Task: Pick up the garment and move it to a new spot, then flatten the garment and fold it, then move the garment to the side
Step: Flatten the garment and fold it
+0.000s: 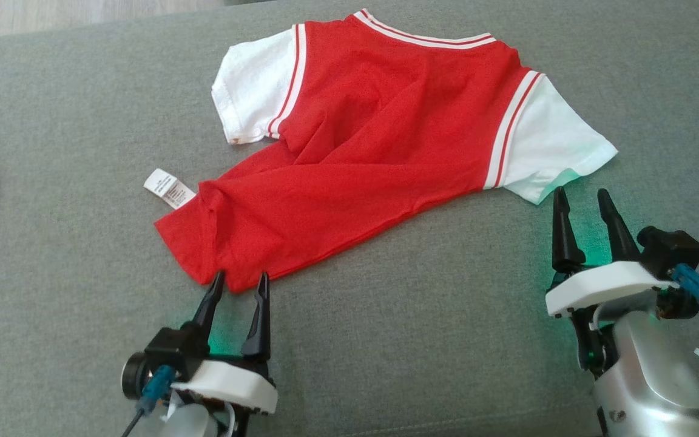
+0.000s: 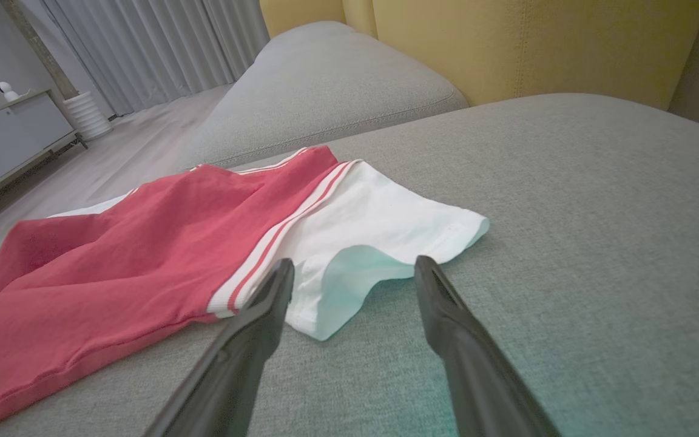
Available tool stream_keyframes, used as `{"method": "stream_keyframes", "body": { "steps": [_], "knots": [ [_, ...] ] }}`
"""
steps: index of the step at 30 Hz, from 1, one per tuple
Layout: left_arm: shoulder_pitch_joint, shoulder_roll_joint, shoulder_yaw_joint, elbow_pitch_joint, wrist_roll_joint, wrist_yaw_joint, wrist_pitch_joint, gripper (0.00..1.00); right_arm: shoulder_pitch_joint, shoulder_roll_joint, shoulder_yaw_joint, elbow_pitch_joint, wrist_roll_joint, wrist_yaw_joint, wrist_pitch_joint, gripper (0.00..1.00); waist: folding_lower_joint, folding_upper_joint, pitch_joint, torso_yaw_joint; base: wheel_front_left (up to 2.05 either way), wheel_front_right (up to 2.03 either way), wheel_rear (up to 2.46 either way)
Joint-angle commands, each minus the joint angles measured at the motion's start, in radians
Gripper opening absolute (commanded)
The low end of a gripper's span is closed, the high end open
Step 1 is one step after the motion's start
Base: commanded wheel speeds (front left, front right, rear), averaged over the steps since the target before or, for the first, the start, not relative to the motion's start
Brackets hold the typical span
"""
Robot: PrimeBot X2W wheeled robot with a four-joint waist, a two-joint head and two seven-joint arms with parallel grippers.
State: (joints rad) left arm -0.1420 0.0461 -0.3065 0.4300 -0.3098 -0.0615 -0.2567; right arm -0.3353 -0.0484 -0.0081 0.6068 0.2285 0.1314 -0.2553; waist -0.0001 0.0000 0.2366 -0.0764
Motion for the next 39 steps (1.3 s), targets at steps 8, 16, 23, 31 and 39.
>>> {"method": "stream_keyframes", "body": {
  "steps": [8,16,23,31,39],
  "knots": [
    [-0.032,0.004,0.028,0.048,-0.032,0.015,-0.005,1.0,0.002,-0.002,0.025,-0.022,-0.005,-0.001,-0.006,1.0,0.0001,0.0,0.002,-0.011,0.0,0.0,0.0],
    [-0.038,0.004,0.021,0.03,-0.067,-0.009,-0.005,1.0,0.002,-0.002,0.025,-0.02,-0.009,-0.001,-0.006,1.0,0.0001,0.0,0.003,-0.01,0.0,0.0,0.0],
    [-0.054,0.004,0.022,0.057,-0.087,-0.025,-0.005,0.0,-0.004,-0.002,0.034,-0.014,-0.006,-0.001,-0.006,1.0,0.0001,0.0,0.002,-0.013,0.0,0.0,0.0],
    [-0.002,0.004,0.1,0.045,-0.077,-0.023,-0.005,0.0,0.027,-0.002,0.019,-0.002,0.008,-0.001,-0.006,1.0,0.0001,0.0,-0.071,-0.011,0.0,0.0,0.0],
    [0.093,0.004,0.193,0.066,-0.033,-0.025,-0.005,0.0,0.081,-0.002,0.018,0.009,0.032,-0.001,-0.006,1.0,0.0001,0.0,-0.161,-0.015,0.0,0.0,0.0]
  ]
}}
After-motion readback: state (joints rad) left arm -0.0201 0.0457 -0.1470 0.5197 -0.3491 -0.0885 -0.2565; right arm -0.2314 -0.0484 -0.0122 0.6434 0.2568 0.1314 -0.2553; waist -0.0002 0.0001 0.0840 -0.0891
